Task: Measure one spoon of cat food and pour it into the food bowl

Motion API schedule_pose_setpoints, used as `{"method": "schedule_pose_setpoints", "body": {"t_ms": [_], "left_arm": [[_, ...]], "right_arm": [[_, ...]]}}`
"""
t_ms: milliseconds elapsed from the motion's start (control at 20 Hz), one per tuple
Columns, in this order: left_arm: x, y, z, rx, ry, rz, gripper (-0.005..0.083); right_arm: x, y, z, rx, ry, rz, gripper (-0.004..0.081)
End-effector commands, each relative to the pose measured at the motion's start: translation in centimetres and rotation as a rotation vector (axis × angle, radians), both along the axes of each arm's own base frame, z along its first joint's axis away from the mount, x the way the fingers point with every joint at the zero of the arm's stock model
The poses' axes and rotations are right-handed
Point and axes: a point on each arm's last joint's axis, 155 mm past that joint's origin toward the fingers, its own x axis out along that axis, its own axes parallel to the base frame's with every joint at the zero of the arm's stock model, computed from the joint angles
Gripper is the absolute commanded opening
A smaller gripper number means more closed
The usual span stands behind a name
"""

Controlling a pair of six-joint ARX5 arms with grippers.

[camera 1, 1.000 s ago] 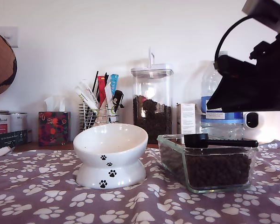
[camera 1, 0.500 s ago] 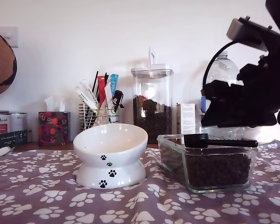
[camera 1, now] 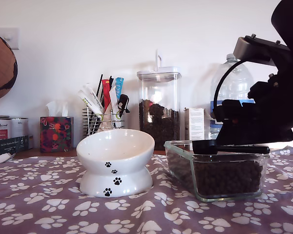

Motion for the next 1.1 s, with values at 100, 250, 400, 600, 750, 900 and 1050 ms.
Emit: {"method": "schedule_pose_setpoints", "body": {"t_ms": [100,250,400,600,750,900,1050], "left_arm": [[0.1,0.0,-0.1,0.003,0.001,0.002,-0.0019],[0.1,0.0,-0.1,0.003,0.002,0.002,-0.0019],[0.1,0.0,-0.1,0.003,0.002,0.002,-0.0019],[0.1,0.0,-0.1,0.003,0.002,0.002,-0.0019],[0.1,0.0,-0.1,0.003,0.002,0.002,-0.0019],[0.1,0.0,-0.2,0.003,0.003,0.002,-0.0019],[0.1,0.0,-0.2,0.003,0.005,0.002,-0.0019]], "right_arm": [[0.1,0.2,-1.0,-0.016,0.021,0.002,0.0305],[0.0,0.1,-1.1,-0.019,0.026,0.002,0.0288],[-0.2,0.0,-1.6,-0.031,0.045,0.001,0.0238],[-0.3,-0.1,-1.9,-0.038,0.055,0.001,0.0148],[-0.4,-0.2,-2.1,-0.043,0.064,0.000,0.0082],[-0.4,-0.2,-2.1,-0.042,0.063,0.000,0.0009],[-0.4,-0.2,-2.0,-0.041,0.061,0.000,-0.0011]]}}
